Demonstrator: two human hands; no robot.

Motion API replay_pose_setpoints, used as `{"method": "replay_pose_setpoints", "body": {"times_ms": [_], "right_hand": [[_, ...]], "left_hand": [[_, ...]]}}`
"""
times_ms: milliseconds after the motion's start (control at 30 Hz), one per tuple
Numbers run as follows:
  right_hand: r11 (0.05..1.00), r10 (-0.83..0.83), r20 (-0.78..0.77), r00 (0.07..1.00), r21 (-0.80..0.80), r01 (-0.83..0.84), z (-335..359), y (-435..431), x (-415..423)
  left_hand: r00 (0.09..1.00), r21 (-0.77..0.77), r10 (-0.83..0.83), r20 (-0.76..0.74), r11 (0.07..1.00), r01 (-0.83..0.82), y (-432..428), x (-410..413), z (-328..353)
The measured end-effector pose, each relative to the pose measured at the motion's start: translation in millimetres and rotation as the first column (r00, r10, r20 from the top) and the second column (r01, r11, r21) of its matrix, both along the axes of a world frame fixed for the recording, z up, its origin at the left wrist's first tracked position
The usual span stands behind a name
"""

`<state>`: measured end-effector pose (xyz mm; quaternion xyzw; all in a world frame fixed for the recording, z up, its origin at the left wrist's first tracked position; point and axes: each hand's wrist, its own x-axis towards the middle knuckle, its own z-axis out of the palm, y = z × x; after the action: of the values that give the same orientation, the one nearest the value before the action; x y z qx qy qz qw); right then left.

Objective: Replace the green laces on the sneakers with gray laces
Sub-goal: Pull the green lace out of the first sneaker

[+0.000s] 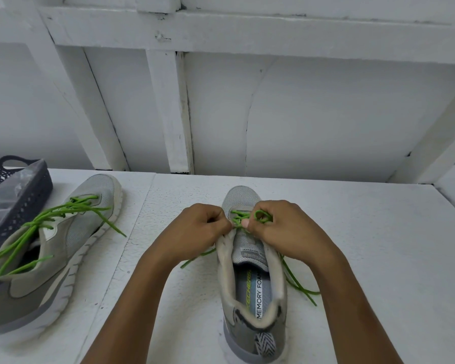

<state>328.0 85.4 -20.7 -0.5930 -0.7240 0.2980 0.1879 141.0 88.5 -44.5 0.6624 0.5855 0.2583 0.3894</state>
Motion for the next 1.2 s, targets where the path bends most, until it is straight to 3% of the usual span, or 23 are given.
{"method": "replay_pose_setpoints", "body": {"times_ms": [100,167,200,267,300,333,400,500,667,767,867,967,1200], "right_hand": [[0.999,-0.039,-0.218,0.975,0.002,0.040,2.9,-0.4,4.1],[0.996,-0.091,-0.404,0.910,-0.034,0.084,5.7,0.3,6.4],[0.994,-0.110,-0.514,0.850,-0.077,0.082,7.8,0.1,6.9],[0.983,-0.150,-0.749,0.646,-0.186,0.013,12.1,-0.9,7.5],[0.975,-0.178,-0.811,0.557,-0.222,-0.012,13.5,-0.8,7.7],[0.972,-0.199,-0.827,0.525,-0.237,-0.005,14.1,-0.2,7.9],[0.969,-0.234,-0.794,0.560,-0.238,0.067,12.0,1.6,9.1],[0.971,-0.233,-0.676,0.699,-0.202,0.128,9.7,2.1,12.7],[0.994,-0.053,-0.317,0.947,-0.105,0.021,6.0,-2.0,11.7],[0.995,-0.041,-0.130,0.991,-0.096,0.029,1.4,-2.0,7.5],[0.998,-0.060,-0.182,0.981,-0.039,0.054,0.3,-1.6,6.3],[0.999,-0.041,-0.375,0.926,-0.018,0.037,4.2,-2.9,6.9],[0.990,-0.113,-0.630,0.768,-0.134,0.036,11.9,-4.4,9.1]], "left_hand": [[1.000,-0.008,0.004,0.010,1.000,-0.004,-0.3,-0.4,0.5],[1.000,-0.013,0.010,0.019,1.000,-0.009,-0.4,-0.8,0.1],[1.000,-0.017,0.011,0.021,1.000,-0.010,-0.7,-1.0,0.2],[1.000,-0.015,0.008,0.018,1.000,-0.007,-1.4,-1.0,0.5],[1.000,-0.010,0.005,0.015,1.000,-0.005,-1.5,-1.1,0.4],[1.000,-0.007,0.004,0.011,1.000,-0.004,-1.4,-1.3,0.3],[1.000,-0.003,0.004,0.005,1.000,-0.004,-1.5,-1.4,0.2],[1.000,0.000,-0.001,-0.001,1.000,0.001,-1.1,-1.1,-0.1],[1.000,0.000,0.003,-0.018,1.000,-0.003,-1.6,-1.0,1.0],[1.000,-0.003,0.007,-0.025,1.000,-0.007,-2.0,-0.5,2.2],[0.999,-0.004,0.010,-0.032,1.000,-0.010,-2.3,-0.5,3.2],[0.999,0.003,0.014,-0.040,1.000,-0.014,-3.4,-1.0,3.9],[0.998,0.035,0.021,-0.066,0.999,-0.019,-4.4,-2.0,6.8]]}}
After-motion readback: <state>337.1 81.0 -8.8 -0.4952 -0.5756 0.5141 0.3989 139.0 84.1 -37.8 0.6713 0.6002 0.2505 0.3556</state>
